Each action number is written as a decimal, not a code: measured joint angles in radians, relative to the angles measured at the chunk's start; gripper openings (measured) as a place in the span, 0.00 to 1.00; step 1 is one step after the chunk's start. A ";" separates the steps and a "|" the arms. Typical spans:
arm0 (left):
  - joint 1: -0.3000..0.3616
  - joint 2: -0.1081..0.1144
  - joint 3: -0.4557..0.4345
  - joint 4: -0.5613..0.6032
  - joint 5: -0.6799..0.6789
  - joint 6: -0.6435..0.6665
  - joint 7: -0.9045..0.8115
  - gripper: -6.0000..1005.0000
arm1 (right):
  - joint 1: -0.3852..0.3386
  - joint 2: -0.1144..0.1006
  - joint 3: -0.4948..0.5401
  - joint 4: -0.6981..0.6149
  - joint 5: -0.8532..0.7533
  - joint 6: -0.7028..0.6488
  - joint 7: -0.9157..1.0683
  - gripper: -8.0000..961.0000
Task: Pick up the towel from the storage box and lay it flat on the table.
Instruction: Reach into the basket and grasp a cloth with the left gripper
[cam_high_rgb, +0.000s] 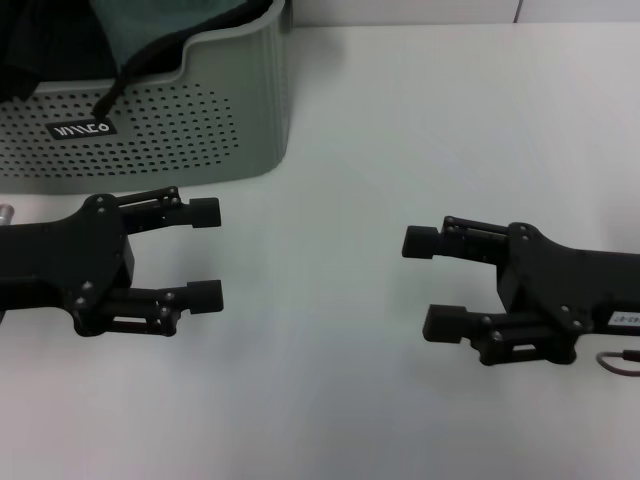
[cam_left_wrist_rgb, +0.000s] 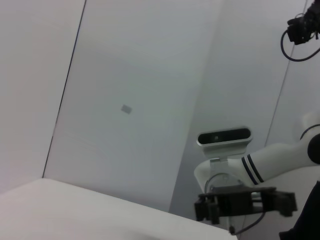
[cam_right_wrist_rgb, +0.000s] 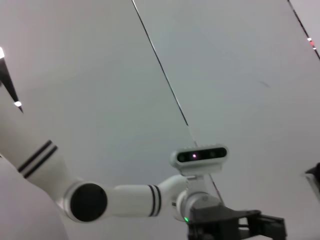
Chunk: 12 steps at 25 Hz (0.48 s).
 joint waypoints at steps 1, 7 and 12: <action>0.000 -0.001 0.000 -0.001 0.002 -0.001 0.009 0.87 | -0.005 0.000 0.000 0.001 0.002 -0.007 0.001 0.87; 0.001 -0.007 0.000 0.000 0.006 -0.002 0.025 0.86 | -0.028 0.002 0.013 -0.006 0.008 -0.003 0.000 0.87; 0.001 -0.009 0.006 -0.002 0.009 -0.002 0.038 0.86 | -0.012 0.004 0.014 -0.008 0.006 -0.007 0.001 0.87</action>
